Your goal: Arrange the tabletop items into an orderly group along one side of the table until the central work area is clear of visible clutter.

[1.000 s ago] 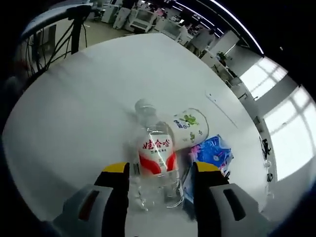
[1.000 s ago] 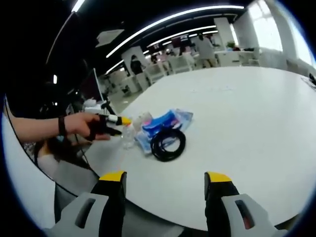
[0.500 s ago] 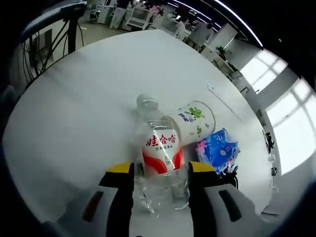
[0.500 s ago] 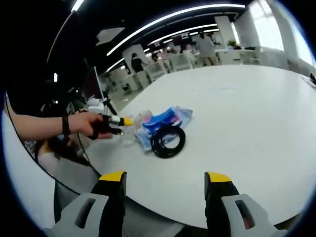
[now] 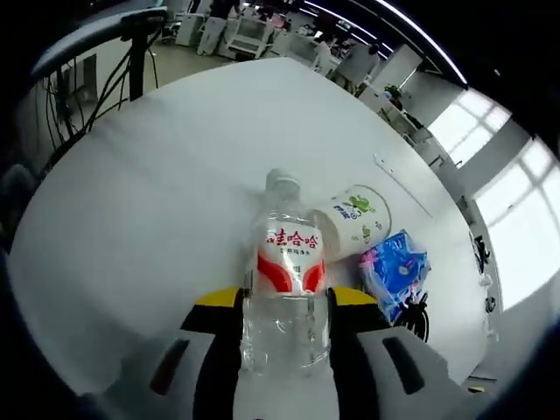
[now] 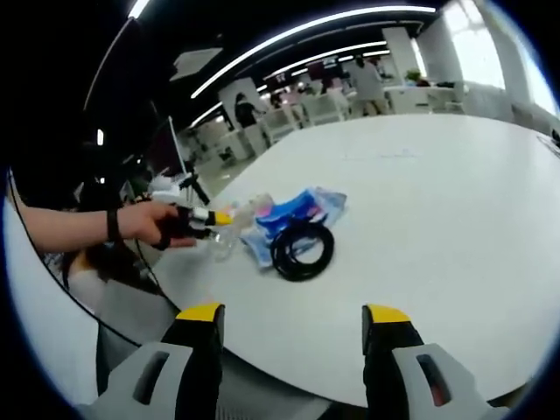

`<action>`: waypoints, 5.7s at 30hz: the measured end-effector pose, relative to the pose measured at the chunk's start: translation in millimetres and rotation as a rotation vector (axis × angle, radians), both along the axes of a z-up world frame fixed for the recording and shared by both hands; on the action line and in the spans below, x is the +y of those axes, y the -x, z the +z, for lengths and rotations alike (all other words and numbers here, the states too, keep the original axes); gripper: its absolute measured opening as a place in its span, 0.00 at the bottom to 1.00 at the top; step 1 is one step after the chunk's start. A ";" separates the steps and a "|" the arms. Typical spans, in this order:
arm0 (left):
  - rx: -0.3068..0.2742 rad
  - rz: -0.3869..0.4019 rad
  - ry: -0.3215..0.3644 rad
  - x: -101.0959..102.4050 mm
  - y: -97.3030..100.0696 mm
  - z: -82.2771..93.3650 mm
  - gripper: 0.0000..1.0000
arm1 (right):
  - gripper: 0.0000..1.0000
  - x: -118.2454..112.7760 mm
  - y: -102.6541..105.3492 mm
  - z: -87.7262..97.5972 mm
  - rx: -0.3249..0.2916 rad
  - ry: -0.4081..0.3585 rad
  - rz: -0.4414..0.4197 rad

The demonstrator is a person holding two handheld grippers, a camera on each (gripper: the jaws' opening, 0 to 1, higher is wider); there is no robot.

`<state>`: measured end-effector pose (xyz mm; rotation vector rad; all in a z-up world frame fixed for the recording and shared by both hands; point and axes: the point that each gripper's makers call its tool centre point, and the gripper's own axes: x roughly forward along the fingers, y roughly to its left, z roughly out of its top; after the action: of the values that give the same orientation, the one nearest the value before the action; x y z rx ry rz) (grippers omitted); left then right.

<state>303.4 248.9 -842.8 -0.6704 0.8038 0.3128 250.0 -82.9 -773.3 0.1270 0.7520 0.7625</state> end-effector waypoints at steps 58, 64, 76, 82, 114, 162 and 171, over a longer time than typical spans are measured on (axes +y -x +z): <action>0.206 -0.548 -0.178 25.9 96.7 -16.0 0.34 | 0.65 34.1 -0.2 3.3 -0.001 0.002 0.081; 0.215 -0.582 -0.187 21.5 91.6 -16.1 0.38 | 0.65 36.0 -0.9 3.6 -0.003 0.002 0.090; 0.239 -0.650 -0.203 15.4 73.9 -23.9 0.46 | 0.66 31.4 1.3 1.1 -0.003 0.004 0.085; 0.238 -0.658 -0.205 15.2 65.6 -25.4 0.46 | 0.66 22.6 -0.5 1.6 -0.010 0.001 0.056; 0.172 -0.574 -0.161 16.4 52.8 -12.7 0.39 | 0.65 19.7 -3.8 3.2 -0.013 0.002 0.040; 0.016 -0.506 -0.359 35.1 64.5 40.9 0.38 | 0.65 32.2 -11.0 -3.5 0.006 -0.030 0.056; 0.018 -0.526 -0.394 29.5 80.5 38.8 0.38 | 0.65 38.5 -10.6 -3.5 0.007 -0.030 0.071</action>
<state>222.9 278.3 -804.0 -0.0750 0.8733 -0.0065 260.6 -44.3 -776.8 0.1306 0.7550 0.8410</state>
